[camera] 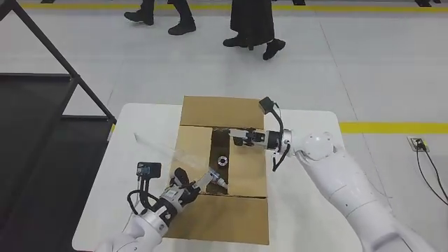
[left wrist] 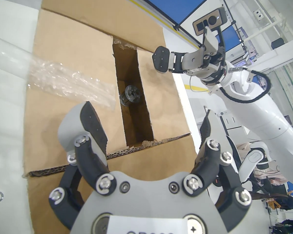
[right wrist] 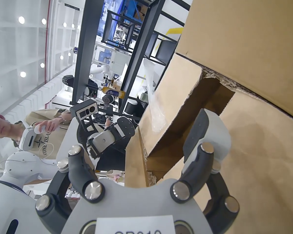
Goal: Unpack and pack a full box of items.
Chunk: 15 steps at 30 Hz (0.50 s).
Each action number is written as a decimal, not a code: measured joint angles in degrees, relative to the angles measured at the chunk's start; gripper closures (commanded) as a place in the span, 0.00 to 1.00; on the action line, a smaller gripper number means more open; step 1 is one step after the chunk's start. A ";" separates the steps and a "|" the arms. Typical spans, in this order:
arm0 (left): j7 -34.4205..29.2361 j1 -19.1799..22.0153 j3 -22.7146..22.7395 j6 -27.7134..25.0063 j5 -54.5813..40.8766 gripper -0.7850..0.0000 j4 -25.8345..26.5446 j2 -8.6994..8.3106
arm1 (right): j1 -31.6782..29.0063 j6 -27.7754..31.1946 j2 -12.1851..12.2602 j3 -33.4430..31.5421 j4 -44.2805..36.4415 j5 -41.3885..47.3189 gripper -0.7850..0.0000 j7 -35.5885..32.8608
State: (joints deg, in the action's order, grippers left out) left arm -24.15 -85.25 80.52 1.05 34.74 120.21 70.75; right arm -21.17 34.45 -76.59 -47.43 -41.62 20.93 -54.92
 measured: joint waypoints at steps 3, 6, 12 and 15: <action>2.20 -2.84 3.71 -1.04 -2.85 0.00 2.71 -0.18 | -0.08 0.26 0.04 -0.58 -0.48 0.06 0.00 0.10; 4.10 -6.06 8.84 -2.51 -8.04 0.00 3.61 -0.33 | -0.08 0.20 0.00 -0.87 -0.85 -0.20 0.00 0.07; 4.01 -11.59 18.85 -4.33 -17.42 0.00 0.95 -0.65 | 0.35 -0.02 0.21 -1.25 -1.26 -3.35 0.00 0.79; 3.60 -12.03 19.42 -4.40 -17.25 0.00 0.97 -0.70 | 0.35 -0.04 0.21 -1.25 -1.26 -3.14 0.00 0.79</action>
State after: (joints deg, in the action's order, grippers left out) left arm -20.54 -97.29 99.94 -3.35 17.49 121.18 70.05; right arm -20.82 34.42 -76.37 -48.67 -42.89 17.79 -54.13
